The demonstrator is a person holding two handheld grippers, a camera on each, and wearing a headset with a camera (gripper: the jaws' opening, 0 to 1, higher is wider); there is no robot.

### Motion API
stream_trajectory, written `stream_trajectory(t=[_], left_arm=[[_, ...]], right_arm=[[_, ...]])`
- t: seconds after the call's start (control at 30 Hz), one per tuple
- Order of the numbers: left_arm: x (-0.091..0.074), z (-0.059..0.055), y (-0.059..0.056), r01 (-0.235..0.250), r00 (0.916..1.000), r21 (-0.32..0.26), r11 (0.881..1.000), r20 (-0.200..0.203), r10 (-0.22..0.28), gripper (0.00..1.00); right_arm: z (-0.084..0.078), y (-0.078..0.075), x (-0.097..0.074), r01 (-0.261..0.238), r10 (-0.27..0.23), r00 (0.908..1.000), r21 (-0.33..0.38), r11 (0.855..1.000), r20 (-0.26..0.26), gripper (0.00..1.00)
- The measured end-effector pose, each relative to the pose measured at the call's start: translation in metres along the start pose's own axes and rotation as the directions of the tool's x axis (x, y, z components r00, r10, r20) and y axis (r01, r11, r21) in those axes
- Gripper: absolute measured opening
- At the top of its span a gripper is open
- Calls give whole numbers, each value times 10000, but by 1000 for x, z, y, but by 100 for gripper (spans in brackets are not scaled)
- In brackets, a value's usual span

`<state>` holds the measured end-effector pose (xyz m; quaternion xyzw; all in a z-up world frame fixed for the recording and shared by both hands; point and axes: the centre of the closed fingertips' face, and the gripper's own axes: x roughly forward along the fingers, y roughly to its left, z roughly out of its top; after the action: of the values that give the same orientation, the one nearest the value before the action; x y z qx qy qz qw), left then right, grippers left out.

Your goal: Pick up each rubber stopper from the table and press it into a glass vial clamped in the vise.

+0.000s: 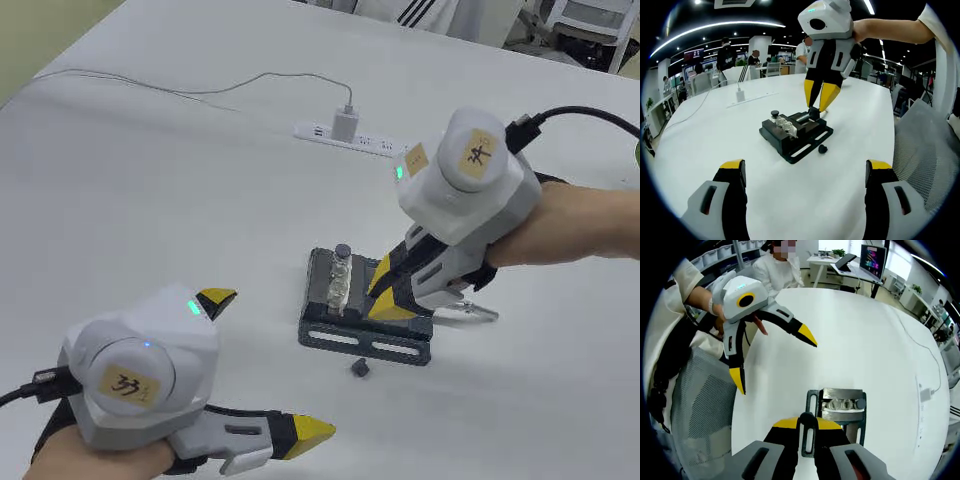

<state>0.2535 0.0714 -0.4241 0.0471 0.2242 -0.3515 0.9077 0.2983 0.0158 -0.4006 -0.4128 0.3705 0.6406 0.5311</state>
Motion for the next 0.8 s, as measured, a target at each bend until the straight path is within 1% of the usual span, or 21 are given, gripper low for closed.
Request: stream_trajectory(t=[0.2,0.37,0.47,0.7,0.8], left_arm=[[0,-1,1,32,10000,-48,10000,14,-31,99],[1,-2,0,98,10000,-56,9999,2,-98,99],[1,-3,1,108,9999,-73,9999,-8,-108,99],[2,-4,1,131,9999,-134,9998,-16,-132,98],[2,-4,2,143,9999,-156,9998,-28,-143,98]], right_arm=[[1,-10,-1,-95,86,9995,-266,9996,-317,6],[6,-21,-1,-175,154,9986,-425,9989,-501,6],[8,-29,0,-174,130,9972,-588,9981,-740,6],[12,-41,0,-192,109,9953,-856,9961,-963,6],[11,-44,2,-231,104,9930,-1064,9941,-1177,6]])
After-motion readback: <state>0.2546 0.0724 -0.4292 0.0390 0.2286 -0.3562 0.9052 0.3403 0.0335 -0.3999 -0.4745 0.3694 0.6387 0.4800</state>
